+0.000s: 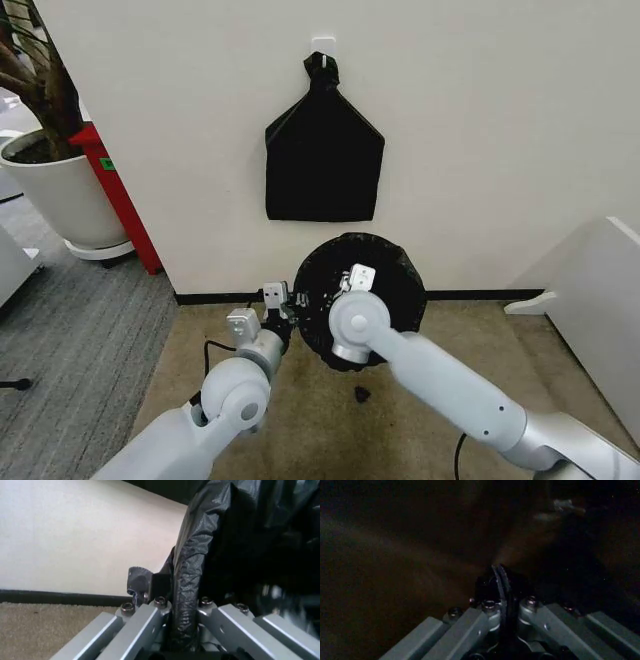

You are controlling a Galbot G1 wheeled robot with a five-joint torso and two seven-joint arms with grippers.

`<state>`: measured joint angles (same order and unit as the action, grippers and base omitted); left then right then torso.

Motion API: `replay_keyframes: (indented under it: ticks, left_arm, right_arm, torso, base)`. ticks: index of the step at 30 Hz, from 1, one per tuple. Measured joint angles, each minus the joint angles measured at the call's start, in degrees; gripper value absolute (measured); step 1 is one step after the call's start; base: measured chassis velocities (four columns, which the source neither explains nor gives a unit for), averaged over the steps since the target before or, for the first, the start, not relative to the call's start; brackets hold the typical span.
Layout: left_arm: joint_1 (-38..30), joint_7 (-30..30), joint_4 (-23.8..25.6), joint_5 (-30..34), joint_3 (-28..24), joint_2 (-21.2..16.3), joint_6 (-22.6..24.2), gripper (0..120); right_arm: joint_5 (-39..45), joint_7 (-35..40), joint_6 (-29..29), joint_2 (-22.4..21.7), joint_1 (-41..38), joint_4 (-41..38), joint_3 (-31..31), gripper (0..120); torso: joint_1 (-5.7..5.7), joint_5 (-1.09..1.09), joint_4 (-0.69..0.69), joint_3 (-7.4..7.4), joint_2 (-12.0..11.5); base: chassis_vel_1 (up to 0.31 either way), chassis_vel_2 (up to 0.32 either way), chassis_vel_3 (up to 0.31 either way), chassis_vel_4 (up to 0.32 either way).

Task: Place the garbage bag over the trash bin.

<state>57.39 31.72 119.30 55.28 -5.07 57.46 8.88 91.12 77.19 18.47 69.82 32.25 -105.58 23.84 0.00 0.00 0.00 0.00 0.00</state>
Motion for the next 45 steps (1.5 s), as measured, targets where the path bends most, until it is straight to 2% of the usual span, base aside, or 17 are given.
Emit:
replay_keyframes:
  ticks: [6, 13, 24, 27, 33, 35, 45]
  left_arm:
    - [-0.2, 0.0, -0.2, 0.4, 0.4, -0.2, 0.0, 0]
    - [-0.4, -0.3, -0.5, 0.6, 0.4, -0.2, 0.0, 0]
    - [-1.0, -0.3, 0.4, 1.1, 0.2, 0.0, 0.0, 0]
    - [-0.7, -0.3, 0.4, 1.1, 0.2, -0.1, 0.0, 0]
    - [-0.6, -0.3, -0.7, 0.4, 0.3, 0.5, -0.1, 0]
    - [-0.6, -0.3, -0.7, 0.3, 0.2, 0.6, -0.1, 0]
    - [-0.2, -0.3, 0.7, 0.2, -0.4, -0.1, -0.1, 0]
  right_arm:
    - [0.4, 0.0, -0.1, -0.1, -0.3, -0.9, -1.1, 0]
    - [2.4, 0.1, 0.0, -2.3, -3.3, -1.3, -3.8, 0]
    - [-3.0, -2.5, 2.8, -2.9, 0.8, 7.1, -5.7, 0]
    - [-2.5, -2.2, 2.4, -3.1, 0.3, 5.5, -5.8, 0]
    - [1.7, 0.4, 0.4, -4.7, -3.0, -3.0, -3.5, 0]
    - [1.8, 0.4, 0.4, -4.7, -3.4, -3.2, -3.3, 0]
    - [-2.9, -4.0, 2.4, -1.2, -3.1, 8.5, -7.0, 0]
  torso:
    - [0.0, 0.01, 0.0, 0.0, 0.0]
    - [0.0, 0.0, 0.01, 0.0, 0.0]
    - [0.0, 0.01, 0.0, 0.0, 0.0]
    - [0.0, 0.01, 0.01, 0.01, 0.0]
    - [0.0, -0.01, 0.01, 0.0, 0.0]
    - [0.0, 0.0, 0.01, 0.0, 0.0]
    - [0.0, 0.0, 0.01, 0.0, 0.0]
  base:
    - [0.0, 0.0, 0.0, 0.0]
    - [0.0, 0.0, 0.0, 0.0]
    - [0.0, 0.0, 0.0, 0.0]
    - [0.0, 0.0, 0.0, 0.0]
    - [0.0, 0.0, 0.0, 0.0]
    - [0.0, 0.0, 0.0, 0.0]
    - [0.0, 0.0, 0.0, 0.0]
